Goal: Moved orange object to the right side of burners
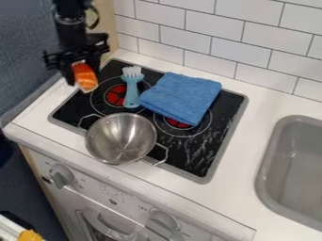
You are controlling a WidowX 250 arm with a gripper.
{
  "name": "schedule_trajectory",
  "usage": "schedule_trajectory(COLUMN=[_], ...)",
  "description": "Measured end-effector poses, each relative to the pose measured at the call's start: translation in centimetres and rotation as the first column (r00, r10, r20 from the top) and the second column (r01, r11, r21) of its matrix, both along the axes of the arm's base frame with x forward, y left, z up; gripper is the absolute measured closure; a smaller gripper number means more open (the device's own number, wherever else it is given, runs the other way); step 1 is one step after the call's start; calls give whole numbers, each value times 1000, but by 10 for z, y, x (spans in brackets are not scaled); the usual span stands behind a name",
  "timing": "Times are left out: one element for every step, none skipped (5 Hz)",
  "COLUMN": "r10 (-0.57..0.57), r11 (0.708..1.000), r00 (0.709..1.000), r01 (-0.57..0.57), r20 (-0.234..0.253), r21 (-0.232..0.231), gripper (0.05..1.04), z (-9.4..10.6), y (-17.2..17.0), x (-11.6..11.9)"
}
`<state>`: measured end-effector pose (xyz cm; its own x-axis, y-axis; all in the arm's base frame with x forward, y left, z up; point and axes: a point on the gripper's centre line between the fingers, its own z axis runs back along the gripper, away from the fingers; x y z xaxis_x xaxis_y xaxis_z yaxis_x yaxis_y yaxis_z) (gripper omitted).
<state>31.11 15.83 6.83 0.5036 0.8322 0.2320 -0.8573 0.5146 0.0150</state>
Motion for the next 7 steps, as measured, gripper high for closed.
schedule_trajectory(r10=[-155,-349,-467,-529,-637,-699,-732], r11=[988,935,877,836,754,700,666], r00=[987,933,875,835,751,696,667], r01=[155,353,477,543,654,713,743], r20=[50,94,125,154,174,162,136], r21=[13,-39,-58,-73,-58,-46,-63], gripper=[500,500,500,500,500,500,500], z=[20,23,21,19,22,13,1], y=[-31,-56,-85,-109,-152,-188,-224], x=[7,16,24,29,37,46,52])
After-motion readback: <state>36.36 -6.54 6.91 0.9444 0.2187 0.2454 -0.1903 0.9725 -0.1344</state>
